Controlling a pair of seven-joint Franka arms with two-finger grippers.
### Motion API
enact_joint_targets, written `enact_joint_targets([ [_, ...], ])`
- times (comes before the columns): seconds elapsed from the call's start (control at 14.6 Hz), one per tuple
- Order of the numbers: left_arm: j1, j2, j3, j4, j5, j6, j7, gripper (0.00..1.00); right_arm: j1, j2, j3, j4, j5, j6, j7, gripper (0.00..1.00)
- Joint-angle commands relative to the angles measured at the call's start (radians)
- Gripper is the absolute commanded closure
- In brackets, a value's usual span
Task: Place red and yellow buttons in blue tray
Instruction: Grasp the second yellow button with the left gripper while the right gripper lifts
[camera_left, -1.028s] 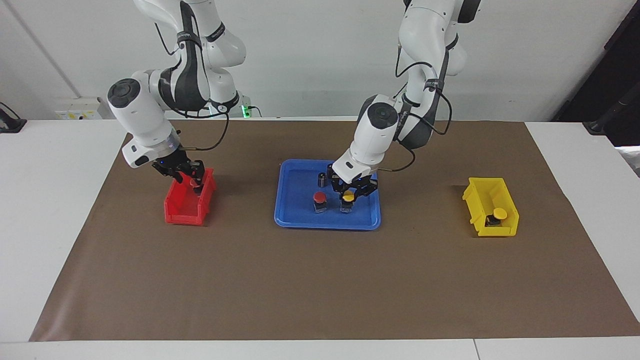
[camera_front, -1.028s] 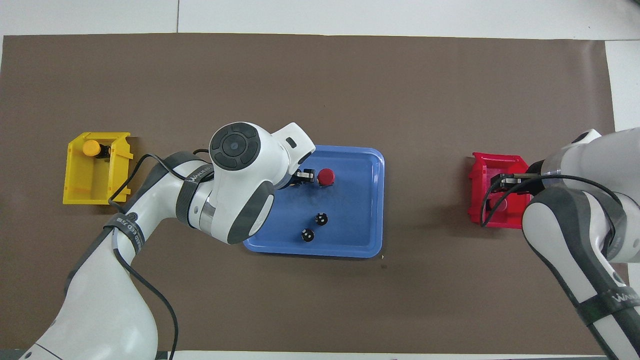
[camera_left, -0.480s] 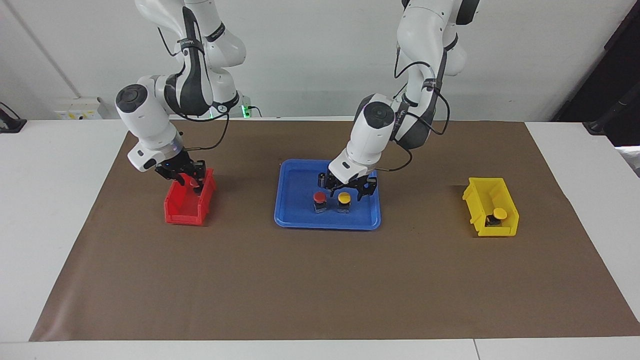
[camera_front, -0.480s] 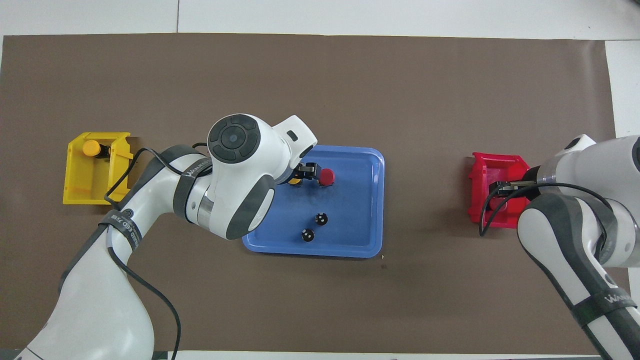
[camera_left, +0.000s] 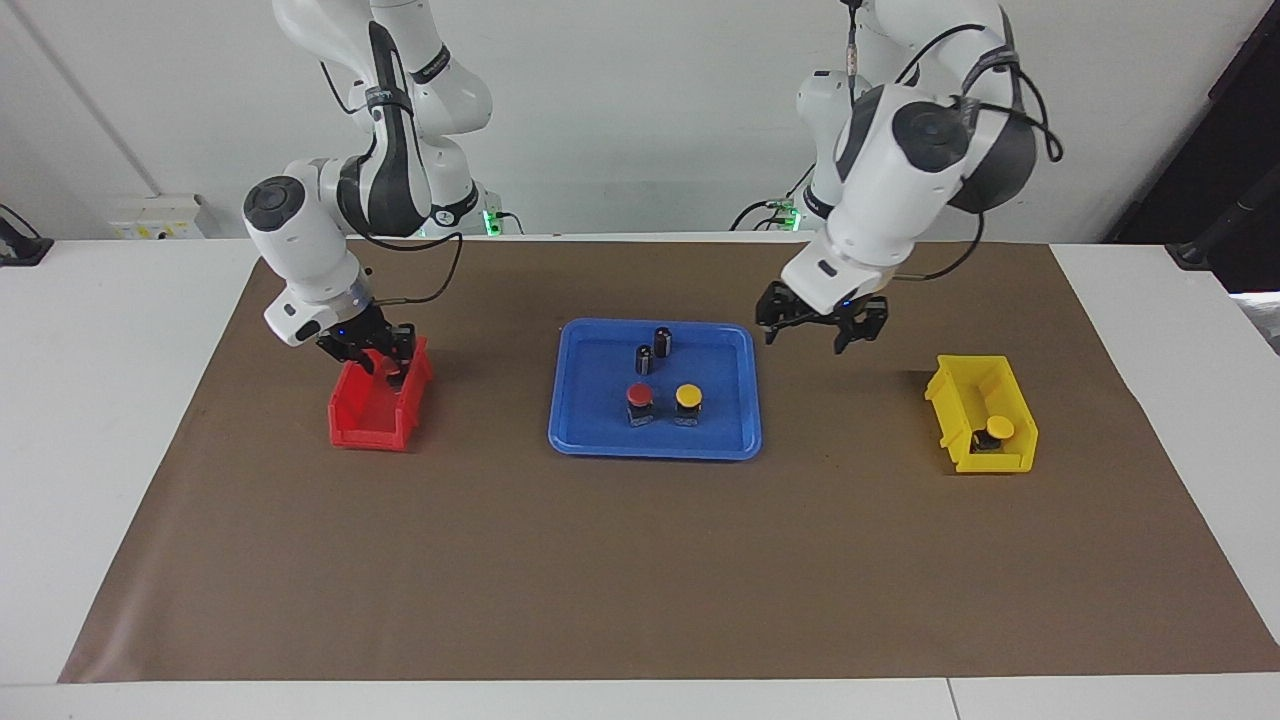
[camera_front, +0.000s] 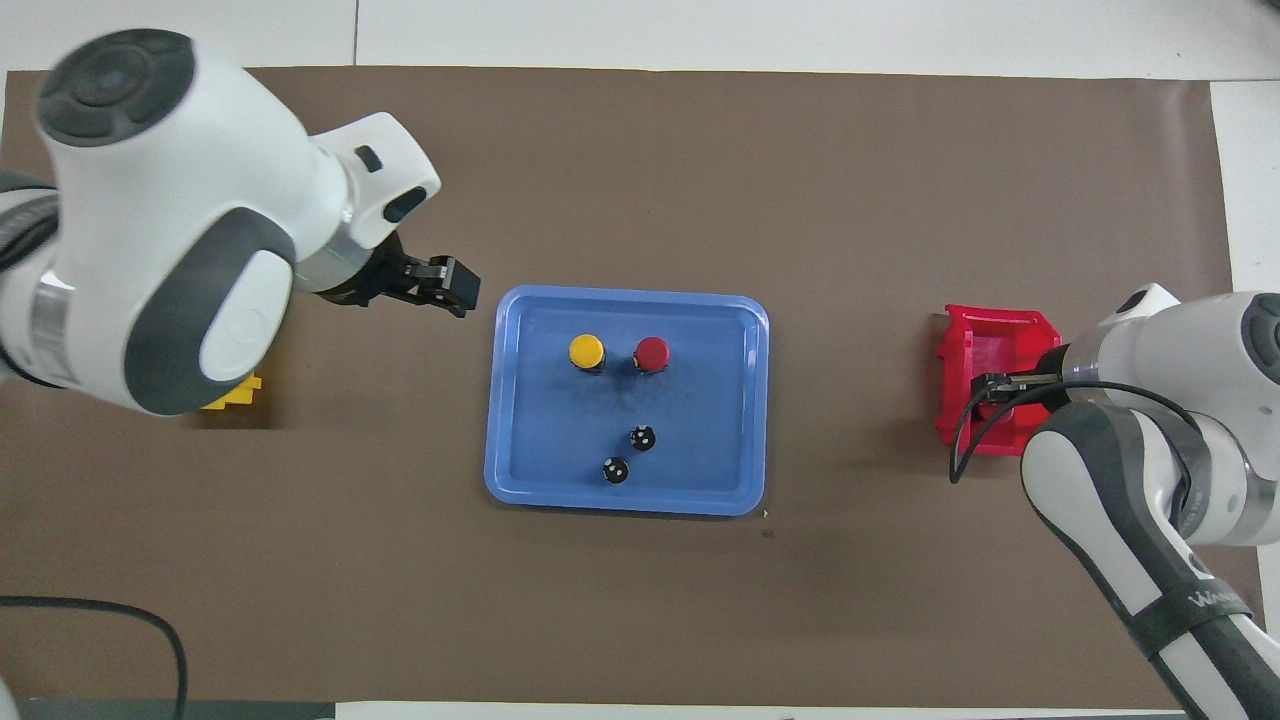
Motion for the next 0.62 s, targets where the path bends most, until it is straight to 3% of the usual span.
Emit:
enact_joint_targets([
  [0.0, 0.151, -0.069, -0.006, -0.030, 0.010, -0.069, 0.218, 0.00, -0.018, -0.025, 0.005, -0.028, -0.014, 0.015, -0.039, 0.44],
  [0.21, 0.279, -0.078, -0.007, -0.028, 0.011, -0.074, 0.381, 0.00, -0.022, -0.028, 0.005, -0.048, -0.013, 0.033, -0.041, 0.47],
  [0.41, 0.299, -0.075, -0.001, -0.028, 0.036, -0.031, 0.391, 0.00, -0.021, -0.031, 0.006, -0.059, -0.013, 0.047, -0.039, 0.53],
  [0.55, 0.306, -0.081, 0.000, -0.079, 0.075, 0.074, 0.345, 0.00, -0.021, -0.031, 0.006, -0.062, -0.013, 0.050, -0.041, 0.62],
])
